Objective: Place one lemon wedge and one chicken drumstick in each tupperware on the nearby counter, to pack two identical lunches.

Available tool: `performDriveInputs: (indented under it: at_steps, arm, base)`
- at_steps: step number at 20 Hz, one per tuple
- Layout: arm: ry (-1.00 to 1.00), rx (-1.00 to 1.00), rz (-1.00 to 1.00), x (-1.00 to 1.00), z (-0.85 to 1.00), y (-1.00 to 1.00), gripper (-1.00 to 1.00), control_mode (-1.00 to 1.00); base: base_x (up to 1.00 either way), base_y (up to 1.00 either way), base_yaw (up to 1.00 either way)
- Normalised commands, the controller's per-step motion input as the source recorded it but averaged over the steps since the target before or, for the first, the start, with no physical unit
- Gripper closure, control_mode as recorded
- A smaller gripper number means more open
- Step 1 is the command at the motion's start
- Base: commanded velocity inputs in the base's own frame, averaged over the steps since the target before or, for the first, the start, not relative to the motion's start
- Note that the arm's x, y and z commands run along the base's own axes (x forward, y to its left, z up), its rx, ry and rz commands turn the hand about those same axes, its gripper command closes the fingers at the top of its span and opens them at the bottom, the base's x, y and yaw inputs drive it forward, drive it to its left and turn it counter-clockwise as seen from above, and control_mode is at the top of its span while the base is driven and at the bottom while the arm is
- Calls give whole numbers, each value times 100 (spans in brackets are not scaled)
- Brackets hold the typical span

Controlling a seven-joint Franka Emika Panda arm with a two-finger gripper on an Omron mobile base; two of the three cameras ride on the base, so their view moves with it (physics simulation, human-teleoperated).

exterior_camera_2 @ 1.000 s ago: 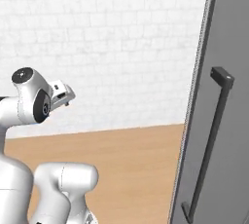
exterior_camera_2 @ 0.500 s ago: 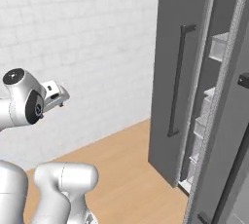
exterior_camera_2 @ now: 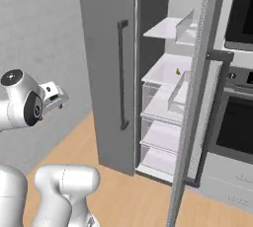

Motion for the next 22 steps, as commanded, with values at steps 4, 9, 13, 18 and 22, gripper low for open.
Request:
performDriveInputs:
  at_steps: [4,9,13,18,22]
  arm:
    - [0,0,0,0,0,0,-100,100]
    - [0,0,0,0,0,0,-100,100]
    - [0,0,0,0,0,0,-100,100]
    - [0,0,0,0,0,0,-100,100]
    - [0,0,0,0,0,0,-100,100]
  base:
    - [44,33,-85]
    - [55,15,-70]
    - [11,2,-12]
    - [96,13,-9]
    - [95,20,-26]
